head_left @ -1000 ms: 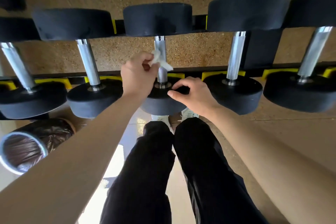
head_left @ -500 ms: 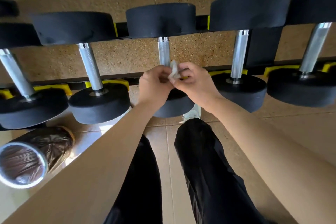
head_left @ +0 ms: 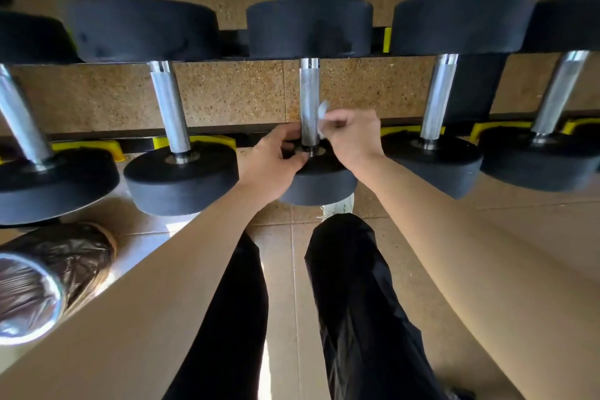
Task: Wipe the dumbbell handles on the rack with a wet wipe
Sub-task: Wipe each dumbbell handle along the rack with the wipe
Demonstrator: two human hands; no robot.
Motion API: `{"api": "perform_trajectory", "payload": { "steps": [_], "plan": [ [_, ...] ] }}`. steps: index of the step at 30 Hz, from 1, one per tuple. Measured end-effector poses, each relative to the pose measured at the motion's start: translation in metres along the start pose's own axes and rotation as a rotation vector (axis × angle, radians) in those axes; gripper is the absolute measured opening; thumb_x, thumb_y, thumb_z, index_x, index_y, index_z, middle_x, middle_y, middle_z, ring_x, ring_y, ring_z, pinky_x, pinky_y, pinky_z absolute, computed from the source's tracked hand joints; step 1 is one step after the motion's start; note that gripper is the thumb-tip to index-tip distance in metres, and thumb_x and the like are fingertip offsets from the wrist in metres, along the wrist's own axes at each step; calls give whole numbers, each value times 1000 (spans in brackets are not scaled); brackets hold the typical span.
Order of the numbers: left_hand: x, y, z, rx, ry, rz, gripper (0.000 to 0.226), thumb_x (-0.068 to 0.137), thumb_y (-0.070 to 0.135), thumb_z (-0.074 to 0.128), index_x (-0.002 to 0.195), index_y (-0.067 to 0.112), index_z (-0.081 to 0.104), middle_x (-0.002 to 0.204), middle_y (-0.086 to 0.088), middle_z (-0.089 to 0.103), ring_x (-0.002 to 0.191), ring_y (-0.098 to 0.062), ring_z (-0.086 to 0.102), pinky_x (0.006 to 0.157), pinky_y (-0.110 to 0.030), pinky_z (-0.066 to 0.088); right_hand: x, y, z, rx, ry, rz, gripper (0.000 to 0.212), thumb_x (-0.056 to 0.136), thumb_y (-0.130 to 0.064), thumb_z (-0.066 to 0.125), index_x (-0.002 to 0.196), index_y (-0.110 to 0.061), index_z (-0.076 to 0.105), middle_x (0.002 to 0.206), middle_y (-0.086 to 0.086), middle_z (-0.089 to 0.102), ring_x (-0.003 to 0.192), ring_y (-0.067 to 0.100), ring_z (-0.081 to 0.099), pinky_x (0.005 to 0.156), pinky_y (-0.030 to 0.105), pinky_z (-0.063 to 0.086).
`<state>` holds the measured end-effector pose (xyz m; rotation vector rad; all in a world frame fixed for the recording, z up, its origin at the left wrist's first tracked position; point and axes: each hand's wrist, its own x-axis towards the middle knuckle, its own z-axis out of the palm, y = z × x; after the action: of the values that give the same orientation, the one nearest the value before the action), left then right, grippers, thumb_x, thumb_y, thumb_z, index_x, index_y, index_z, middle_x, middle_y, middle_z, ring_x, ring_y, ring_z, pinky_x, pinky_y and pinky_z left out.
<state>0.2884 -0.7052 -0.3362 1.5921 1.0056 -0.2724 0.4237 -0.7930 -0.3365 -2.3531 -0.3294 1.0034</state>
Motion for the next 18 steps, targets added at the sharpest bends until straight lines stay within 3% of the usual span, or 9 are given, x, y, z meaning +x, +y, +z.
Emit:
{"api": "perform_trajectory", "payload": {
  "steps": [3, 5, 7, 9, 14, 18],
  "plan": [
    [-2, 0, -1, -16, -9, 16, 44, 93, 10, 68, 133, 25, 59, 114, 13, 64, 103, -6, 59, 102, -33, 49, -6, 5, -19, -138, -134, -12, 20, 90, -15, 72, 109, -11, 76, 115, 4, 73, 96, 13, 67, 87, 16, 48],
    [-1, -2, -2, -23, -29, 21, 46, 93, 12, 67, 135, 28, 58, 118, 14, 64, 108, -8, 60, 103, -34, 48, -1, -3, -26, -82, -9, -41, 17, 92, -15, 71, 107, -9, 75, 108, 4, 74, 86, 11, 67, 80, 20, 55],
    [-1, -4, -3, -29, -40, 26, 47, 93, 13, 68, 136, 30, 58, 119, 14, 63, 110, -9, 61, 104, -35, 48, 7, -15, -23, -9, 153, -93, 10, 92, -15, 70, 98, -8, 75, 91, 4, 74, 77, 13, 67, 75, 32, 60],
    [-1, -4, -3, -37, -34, 37, 47, 93, 12, 67, 136, 27, 58, 118, 13, 64, 109, -10, 61, 104, -36, 48, 7, -23, -12, 10, 183, -148, 10, 90, -15, 72, 96, -7, 72, 87, 4, 72, 77, 14, 67, 76, 32, 59],
    [1, -3, -7, -108, 86, 23, 47, 94, 7, 66, 136, 24, 54, 121, 9, 63, 99, -8, 65, 93, -30, 53, -8, 1, -3, -191, -70, -128, 8, 86, -9, 70, 91, -15, 67, 94, 1, 69, 88, 19, 66, 83, 37, 56],
    [2, 0, -20, -70, 65, 139, 54, 94, -2, 59, 138, 29, 55, 130, 11, 57, 103, -7, 62, 85, -8, 46, -13, 11, -33, -217, -261, -148, 28, 93, -5, 60, 116, -17, 73, 111, 4, 66, 94, 22, 62, 80, 32, 48]
  ]
}}
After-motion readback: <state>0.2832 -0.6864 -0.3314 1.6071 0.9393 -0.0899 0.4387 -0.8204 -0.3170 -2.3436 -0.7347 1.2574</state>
